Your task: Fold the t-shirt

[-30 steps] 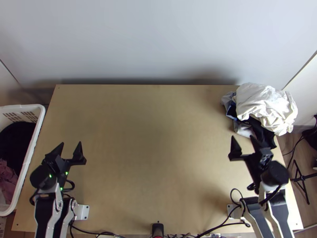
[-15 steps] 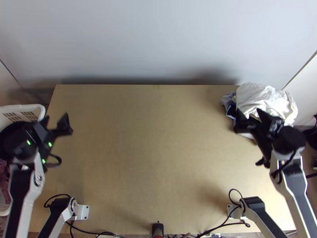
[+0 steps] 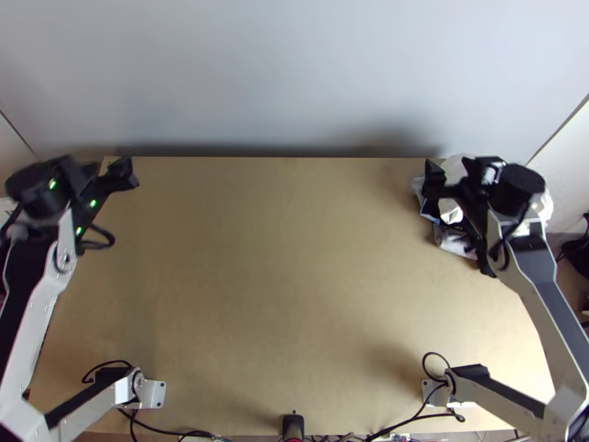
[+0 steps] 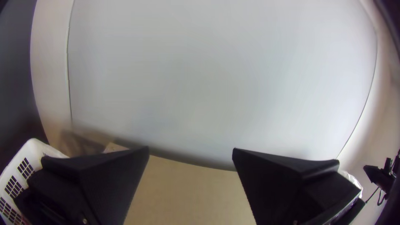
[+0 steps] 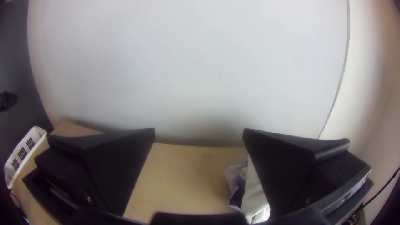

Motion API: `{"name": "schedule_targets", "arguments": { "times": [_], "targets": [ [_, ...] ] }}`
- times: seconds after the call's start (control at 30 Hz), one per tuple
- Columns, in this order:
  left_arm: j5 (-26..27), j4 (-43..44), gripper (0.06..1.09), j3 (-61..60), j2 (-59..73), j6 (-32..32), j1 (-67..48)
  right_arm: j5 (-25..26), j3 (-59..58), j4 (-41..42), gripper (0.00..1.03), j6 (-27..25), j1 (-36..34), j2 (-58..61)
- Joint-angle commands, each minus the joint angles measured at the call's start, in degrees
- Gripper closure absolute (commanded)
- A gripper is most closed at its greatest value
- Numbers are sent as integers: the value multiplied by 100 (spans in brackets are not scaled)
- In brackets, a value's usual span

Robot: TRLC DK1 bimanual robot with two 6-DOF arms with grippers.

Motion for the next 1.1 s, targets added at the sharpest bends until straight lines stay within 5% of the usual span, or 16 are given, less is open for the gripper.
{"name": "schedule_targets", "arguments": {
  "times": [0.0, 0.33, 1.07],
  "targets": [
    [-16, -150, 11, 698, 1194, 25, -318, 17, 382, 50, 5, -68, 34, 844],
    [-227, 105, 11, 830, 2178, -133, 359, 78, 338, 41, 5, -85, 236, 958],
    [28, 589, 11, 944, 4147, 798, 3945, 280, 153, -187, 5, -112, 1123, 914]
  ]
}}
